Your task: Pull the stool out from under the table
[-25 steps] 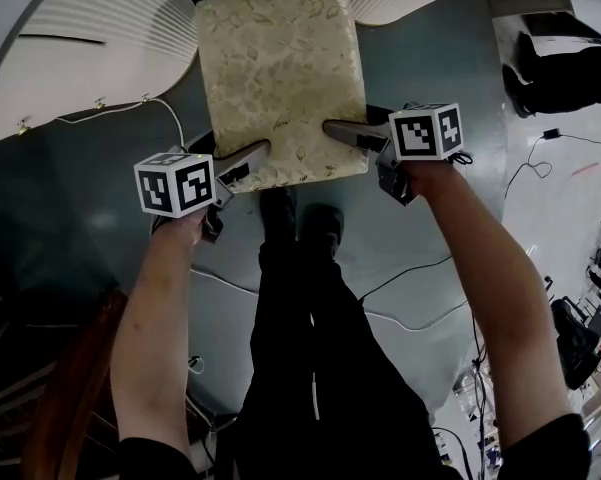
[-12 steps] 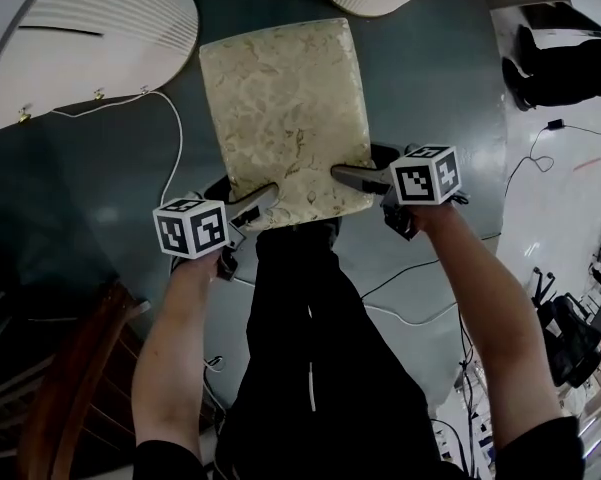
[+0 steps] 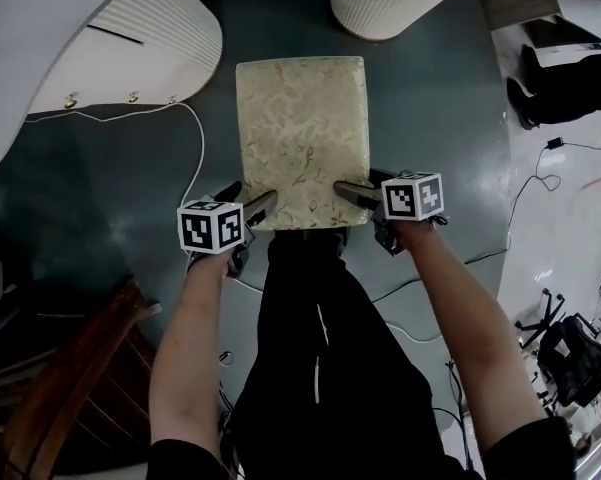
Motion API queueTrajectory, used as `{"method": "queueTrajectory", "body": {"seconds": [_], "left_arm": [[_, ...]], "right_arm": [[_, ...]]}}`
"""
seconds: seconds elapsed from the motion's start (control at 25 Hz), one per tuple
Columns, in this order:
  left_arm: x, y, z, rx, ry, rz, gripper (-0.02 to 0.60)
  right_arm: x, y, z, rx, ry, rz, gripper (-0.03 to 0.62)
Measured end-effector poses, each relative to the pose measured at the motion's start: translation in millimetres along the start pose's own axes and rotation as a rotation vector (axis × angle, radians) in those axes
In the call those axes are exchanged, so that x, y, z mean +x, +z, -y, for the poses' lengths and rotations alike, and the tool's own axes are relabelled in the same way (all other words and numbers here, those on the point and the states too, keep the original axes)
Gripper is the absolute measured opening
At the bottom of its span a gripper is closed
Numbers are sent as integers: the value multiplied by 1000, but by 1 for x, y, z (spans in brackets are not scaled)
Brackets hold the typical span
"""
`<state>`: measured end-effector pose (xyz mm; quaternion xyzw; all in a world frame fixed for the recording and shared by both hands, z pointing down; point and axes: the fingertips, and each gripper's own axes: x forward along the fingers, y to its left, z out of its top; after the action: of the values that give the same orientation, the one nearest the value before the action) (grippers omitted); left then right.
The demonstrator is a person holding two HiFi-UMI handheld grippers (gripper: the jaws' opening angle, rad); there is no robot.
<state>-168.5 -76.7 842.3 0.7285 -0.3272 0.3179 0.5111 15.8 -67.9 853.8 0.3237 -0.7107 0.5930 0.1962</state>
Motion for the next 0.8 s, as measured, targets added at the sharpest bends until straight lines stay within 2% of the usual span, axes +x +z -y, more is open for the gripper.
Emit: {"method": "queueTrajectory", "body": {"seconds": [0.12,0.36,0.56,0.68,0.8], "left_arm": [[-30,12,1,14,59,65,365],[-80,14,15,-18,72,129,362],[-122,16,26,-74,82,238,339],[-163,15,30,-37,136,311,295],[-210,11,44,52,167,364,281]], "right_arm": [[-14,-7,-4,-30,-33,-8,392],[-59,-23,-9,-10,-75,37,364],[-83,-50,-30,44,-114,40,357],[-95,-61,-66,38,-123,61,334],[-105,-68,-117,-19,-108,78,328]]}}
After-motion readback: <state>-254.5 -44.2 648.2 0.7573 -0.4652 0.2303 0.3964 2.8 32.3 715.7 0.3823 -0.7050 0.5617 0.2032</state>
